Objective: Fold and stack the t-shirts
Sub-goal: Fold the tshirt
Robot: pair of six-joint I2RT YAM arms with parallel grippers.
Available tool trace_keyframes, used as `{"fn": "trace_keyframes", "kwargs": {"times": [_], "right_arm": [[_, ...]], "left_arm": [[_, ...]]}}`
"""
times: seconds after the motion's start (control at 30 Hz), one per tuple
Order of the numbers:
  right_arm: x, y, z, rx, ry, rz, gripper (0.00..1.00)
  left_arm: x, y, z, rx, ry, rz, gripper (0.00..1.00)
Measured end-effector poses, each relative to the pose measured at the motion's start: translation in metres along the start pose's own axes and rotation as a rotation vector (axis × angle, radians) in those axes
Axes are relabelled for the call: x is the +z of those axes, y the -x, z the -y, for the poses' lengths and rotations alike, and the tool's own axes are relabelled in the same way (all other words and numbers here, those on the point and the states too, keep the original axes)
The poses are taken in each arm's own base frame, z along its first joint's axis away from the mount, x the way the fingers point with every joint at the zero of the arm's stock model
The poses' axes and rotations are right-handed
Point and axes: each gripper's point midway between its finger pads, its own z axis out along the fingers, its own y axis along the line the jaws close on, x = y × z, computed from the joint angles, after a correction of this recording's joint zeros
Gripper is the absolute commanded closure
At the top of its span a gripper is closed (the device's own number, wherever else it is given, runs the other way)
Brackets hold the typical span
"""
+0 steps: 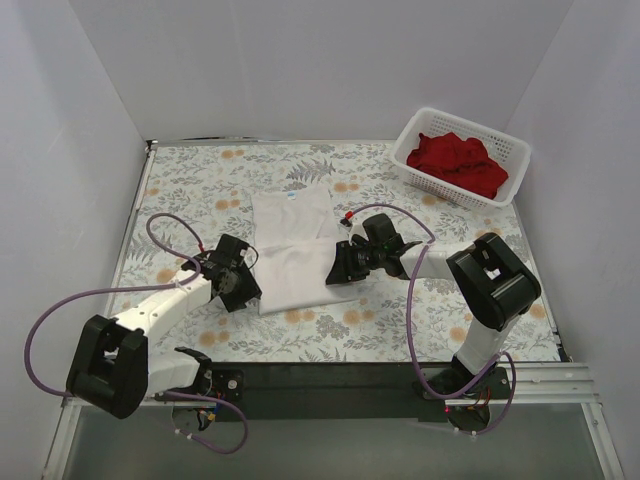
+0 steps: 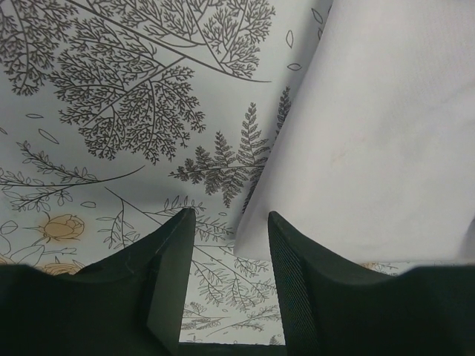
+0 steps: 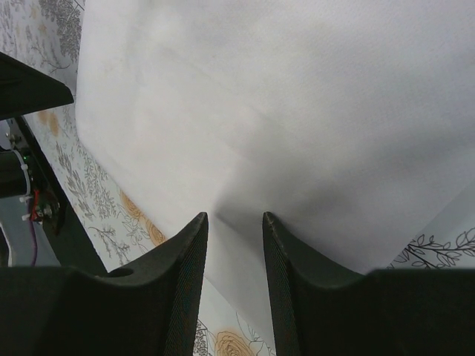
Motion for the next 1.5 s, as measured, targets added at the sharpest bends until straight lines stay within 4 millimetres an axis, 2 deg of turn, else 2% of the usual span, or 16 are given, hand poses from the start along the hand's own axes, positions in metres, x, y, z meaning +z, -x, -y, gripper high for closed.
{"fn": "trace_keyframes", "kwargs": {"times": [0.5,0.77,1.07,1.37,1.5], "right_arm": [[0.0,0.0,0.0,-0.002,-0.005,-0.002,0.57],[0.0,0.0,0.0,-0.002,-0.005,-0.003,0.57],[0.0,0.0,0.0,-0.002,-0.005,-0.003,0.57],[0.0,0.0,0.0,-0.002,-0.005,-0.002,0.57],[0.0,0.001,0.001,-0.002,-0.009,0.0,0.57]], "left_arm": [[-0.005,-0.014,0.017,0.106,0.004,-0.049,0.58],[-0.003,-0.024,0.01,0.163,0.062,-0.064,0.65],[0.005,-0.035,0.005,0.203,0.113,-0.09,0.65],[0.007,-0.036,0.005,0.204,0.12,-0.089,0.66],[0.008,-0.036,0.006,0.203,0.118,-0.086,0.71]]}}
